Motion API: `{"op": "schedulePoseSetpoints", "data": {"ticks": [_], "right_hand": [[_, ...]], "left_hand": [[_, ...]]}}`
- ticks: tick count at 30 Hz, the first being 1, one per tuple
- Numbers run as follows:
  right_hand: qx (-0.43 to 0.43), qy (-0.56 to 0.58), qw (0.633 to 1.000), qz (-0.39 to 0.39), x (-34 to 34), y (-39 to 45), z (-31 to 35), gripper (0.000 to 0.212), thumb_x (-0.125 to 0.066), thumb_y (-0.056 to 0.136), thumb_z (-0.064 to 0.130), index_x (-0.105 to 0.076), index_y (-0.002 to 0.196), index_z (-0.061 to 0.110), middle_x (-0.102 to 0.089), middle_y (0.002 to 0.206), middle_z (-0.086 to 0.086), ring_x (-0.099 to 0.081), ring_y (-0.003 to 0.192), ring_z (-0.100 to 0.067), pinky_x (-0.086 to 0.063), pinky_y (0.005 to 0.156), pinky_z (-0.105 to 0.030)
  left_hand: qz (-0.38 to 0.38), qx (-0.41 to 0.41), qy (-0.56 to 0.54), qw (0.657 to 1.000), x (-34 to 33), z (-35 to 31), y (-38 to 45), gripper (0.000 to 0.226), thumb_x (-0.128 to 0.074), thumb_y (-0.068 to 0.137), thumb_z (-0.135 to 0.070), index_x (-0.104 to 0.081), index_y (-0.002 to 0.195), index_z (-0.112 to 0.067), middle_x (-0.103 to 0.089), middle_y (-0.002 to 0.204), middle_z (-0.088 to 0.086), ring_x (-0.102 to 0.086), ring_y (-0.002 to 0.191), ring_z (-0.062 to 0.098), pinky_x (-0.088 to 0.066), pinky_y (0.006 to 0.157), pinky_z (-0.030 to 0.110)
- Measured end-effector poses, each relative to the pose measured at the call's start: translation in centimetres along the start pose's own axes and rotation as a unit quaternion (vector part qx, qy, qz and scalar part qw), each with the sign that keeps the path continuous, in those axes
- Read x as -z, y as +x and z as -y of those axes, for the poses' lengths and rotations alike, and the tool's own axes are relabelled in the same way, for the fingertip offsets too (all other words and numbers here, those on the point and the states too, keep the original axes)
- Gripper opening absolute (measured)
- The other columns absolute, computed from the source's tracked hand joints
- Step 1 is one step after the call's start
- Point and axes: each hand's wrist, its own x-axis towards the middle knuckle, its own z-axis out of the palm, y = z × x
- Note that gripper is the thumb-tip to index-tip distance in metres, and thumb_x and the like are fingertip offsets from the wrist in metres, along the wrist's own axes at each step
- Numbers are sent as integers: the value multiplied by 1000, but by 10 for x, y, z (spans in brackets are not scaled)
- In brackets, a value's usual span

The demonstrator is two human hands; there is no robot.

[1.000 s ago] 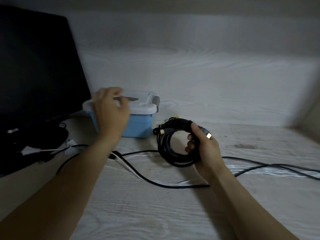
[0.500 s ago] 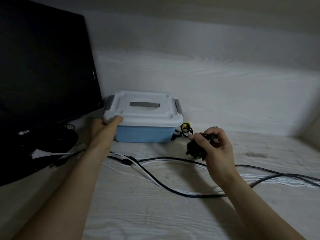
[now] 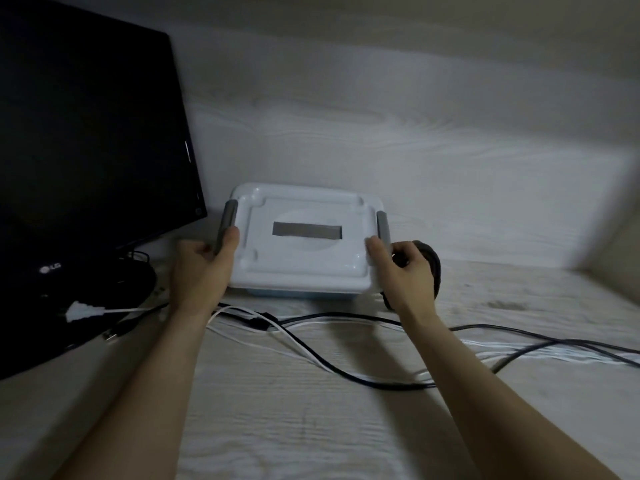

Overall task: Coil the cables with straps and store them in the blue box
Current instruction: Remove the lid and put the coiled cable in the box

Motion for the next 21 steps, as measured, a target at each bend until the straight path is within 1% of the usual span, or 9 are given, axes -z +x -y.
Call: {"op": "schedulePoseSetpoints", "data": {"ticks": [1, 3, 4, 6, 8, 10, 14, 18, 21], "right_hand": [[10, -2, 1000, -13, -1, -3, -2, 38, -66, 87, 51, -58, 78, 15, -55, 66, 5, -50, 62, -13, -41, 61, -30], [30, 0, 999, -39, -4, -9, -5, 38, -64, 88, 52, -56, 77, 17, -57, 68, 4, -52, 68, -15, -41, 62, -31], [36, 2, 998, -48, -6, -11, -7, 38, -63, 88, 52, -56, 77, 17, -58, 68, 4, -53, 68, -15, -41, 63, -32], [27, 17, 998, -56, -6, -13, -5, 35, -63, 88, 47, -55, 73, 17, -55, 62, 8, -50, 58, -9, -40, 59, -30], [18, 25, 998, -57, -5, -12, -4, 34, -64, 87, 44, -52, 69, 17, -49, 56, 10, -44, 53, -8, -39, 58, -30], [19, 22, 998, -58, -4, -12, -3, 35, -64, 86, 43, -51, 67, 16, -48, 55, 10, -43, 53, -9, -40, 59, -33], [19, 10, 998, -56, -2, -11, -2, 34, -63, 86, 41, -50, 66, 17, -46, 53, 11, -42, 51, -8, -38, 57, -31], [24, -7, 998, -59, 0, -10, -3, 33, -61, 87, 42, -55, 69, 14, -52, 57, 8, -48, 55, -13, -42, 60, -34], [29, -22, 998, -51, 2, -11, -2, 35, -60, 88, 44, -58, 72, 13, -57, 61, 3, -55, 61, -18, -46, 62, -36]], "left_hand": [[-10, -35, 36, 999, -1, -2, -2, 56, -55, 85, -64, -61, 96, -9, -63, 85, 1, -59, 85, 25, -43, 73, 33], [-28, -104, 118, 987, -4, -7, -9, 46, -44, 99, -48, -58, 87, -5, -57, 77, 8, -53, 80, 30, -35, 68, 32], [-39, -128, 149, 980, -5, -8, -11, 48, -40, 101, -44, -57, 82, -5, -58, 77, 14, -54, 79, 34, -34, 67, 33], [-50, -142, 179, 972, -7, -9, -12, 52, -35, 102, -43, -58, 79, -2, -63, 85, 25, -59, 83, 41, -37, 67, 35], [-51, -142, 199, 968, -9, -7, -9, 58, -33, 102, -43, -63, 83, 3, -65, 91, 31, -60, 88, 45, -43, 71, 40], [-49, -143, 216, 965, -10, -8, -9, 61, -32, 103, -42, -65, 87, 7, -65, 93, 34, -60, 91, 47, -46, 76, 44], [-39, -133, 212, 967, -10, -10, -10, 62, -29, 104, -40, -65, 88, 9, -64, 96, 36, -60, 94, 49, -46, 78, 45], [-20, -57, 161, 985, -4, -19, -12, 58, -22, 107, -30, -60, 89, 10, -60, 110, 38, -57, 106, 47, -40, 80, 38], [-13, -8, 114, 993, 0, -16, -6, 58, -25, 107, -31, -61, 99, 13, -60, 113, 37, -56, 108, 45, -38, 79, 35]]}}
